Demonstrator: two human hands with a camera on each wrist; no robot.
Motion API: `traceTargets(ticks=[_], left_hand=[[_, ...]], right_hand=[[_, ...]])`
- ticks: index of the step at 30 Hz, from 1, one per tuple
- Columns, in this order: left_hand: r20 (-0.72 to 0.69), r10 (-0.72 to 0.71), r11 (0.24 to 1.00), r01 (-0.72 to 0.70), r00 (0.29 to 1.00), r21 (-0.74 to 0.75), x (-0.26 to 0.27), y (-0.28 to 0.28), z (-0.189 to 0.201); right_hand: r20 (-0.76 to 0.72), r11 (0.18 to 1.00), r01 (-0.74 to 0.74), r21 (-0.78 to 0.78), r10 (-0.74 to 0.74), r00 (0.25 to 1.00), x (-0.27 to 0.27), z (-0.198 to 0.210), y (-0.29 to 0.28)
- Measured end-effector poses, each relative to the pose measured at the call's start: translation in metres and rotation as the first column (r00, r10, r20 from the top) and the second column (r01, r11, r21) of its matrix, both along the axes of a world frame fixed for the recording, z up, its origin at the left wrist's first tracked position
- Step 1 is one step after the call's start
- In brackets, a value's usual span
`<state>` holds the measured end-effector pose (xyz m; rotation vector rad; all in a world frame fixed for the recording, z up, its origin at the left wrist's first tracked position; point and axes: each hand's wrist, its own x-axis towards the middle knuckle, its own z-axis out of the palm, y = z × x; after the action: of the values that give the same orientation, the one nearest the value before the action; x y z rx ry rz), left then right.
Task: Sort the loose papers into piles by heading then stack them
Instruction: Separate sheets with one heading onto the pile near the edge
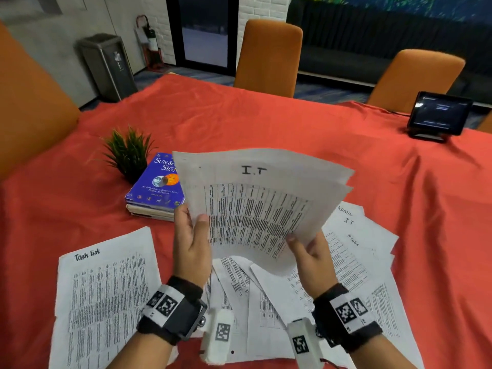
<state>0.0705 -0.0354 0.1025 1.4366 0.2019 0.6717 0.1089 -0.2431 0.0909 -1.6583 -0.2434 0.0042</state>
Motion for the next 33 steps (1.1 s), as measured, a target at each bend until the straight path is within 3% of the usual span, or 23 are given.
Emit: traceTargets(ticks=[8, 17, 22, 27, 33], left_hand=[[-0.050, 0.026, 1.000, -0.026, 0.998, 0.004, -0.002, -0.001, -0.016], [-0.207, 0.044, 0.999, -0.048, 0.977, -0.013, -0.005, 0.006, -0.034], [-0.182, 0.056, 0.998, -0.053, 0.982, 0.020, -0.008, 0.012, -0.036], [-0.254, 0.033, 0.999, -0.026, 0.967, 0.033, -0.016, 0.009, -0.050], [-0.272, 0.054, 0.997, -0.037, 0.961, 0.065, -0.027, 0.034, -0.039]], right_hand=[[-0.009, 0.995, 0.044, 0.086, -0.044, 0.999, 0.001, -0.005, 0.007], [-0.114, 0.998, 0.057, 0.020, -0.055, 0.992, -0.001, -0.018, 0.025], [-0.093, 0.993, 0.100, 0.060, -0.095, 0.991, 0.002, -0.012, 0.026], [-0.159, 0.996, 0.084, -0.024, -0.086, 0.984, -0.007, -0.029, 0.024], [-0.104, 1.000, 0.007, -0.021, -0.009, 0.995, 0.001, -0.011, 0.038]])
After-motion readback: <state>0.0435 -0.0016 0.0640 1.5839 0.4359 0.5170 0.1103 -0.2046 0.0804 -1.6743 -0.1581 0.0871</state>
